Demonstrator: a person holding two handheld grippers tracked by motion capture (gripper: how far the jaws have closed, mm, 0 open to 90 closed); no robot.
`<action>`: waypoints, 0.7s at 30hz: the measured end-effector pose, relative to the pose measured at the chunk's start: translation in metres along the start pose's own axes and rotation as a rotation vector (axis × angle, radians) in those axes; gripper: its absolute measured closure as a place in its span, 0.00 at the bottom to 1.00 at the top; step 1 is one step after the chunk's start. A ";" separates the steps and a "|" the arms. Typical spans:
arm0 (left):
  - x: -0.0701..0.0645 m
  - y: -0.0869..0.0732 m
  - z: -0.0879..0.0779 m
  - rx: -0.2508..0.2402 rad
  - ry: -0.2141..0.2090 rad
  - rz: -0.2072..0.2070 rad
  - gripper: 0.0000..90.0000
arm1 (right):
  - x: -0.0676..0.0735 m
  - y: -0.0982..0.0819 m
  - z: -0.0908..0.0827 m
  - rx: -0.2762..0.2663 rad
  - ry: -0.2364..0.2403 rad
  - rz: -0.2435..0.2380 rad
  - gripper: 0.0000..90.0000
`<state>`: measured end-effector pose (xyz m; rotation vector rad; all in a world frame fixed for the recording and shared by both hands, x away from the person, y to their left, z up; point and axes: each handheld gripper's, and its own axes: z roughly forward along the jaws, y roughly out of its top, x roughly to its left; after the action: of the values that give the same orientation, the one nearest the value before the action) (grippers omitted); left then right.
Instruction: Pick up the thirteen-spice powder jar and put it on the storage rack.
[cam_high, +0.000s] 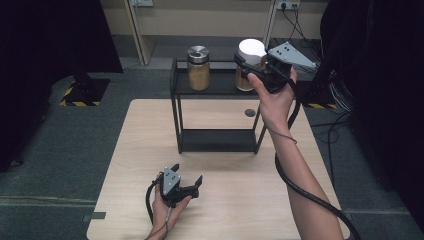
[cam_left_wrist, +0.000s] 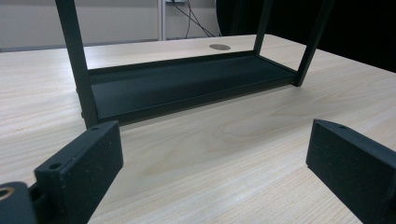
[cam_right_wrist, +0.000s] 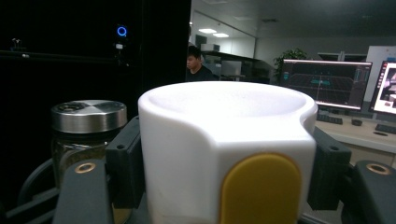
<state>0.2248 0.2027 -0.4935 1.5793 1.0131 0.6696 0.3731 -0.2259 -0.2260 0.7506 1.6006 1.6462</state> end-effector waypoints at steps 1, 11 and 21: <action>0.000 0.000 0.000 0.001 -0.001 0.002 0.03 | 0.000 0.000 0.001 0.003 -0.002 0.000 0.34; 0.000 0.000 0.000 0.002 0.000 0.005 0.03 | -0.008 -0.003 0.008 0.010 0.007 0.055 0.34; 0.000 0.001 0.000 0.007 -0.001 0.001 0.03 | -0.012 -0.001 0.012 0.018 0.019 0.070 0.34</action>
<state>0.2255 0.2026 -0.4924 1.5863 1.0147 0.6671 0.3895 -0.2290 -0.2258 0.8106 1.6212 1.6949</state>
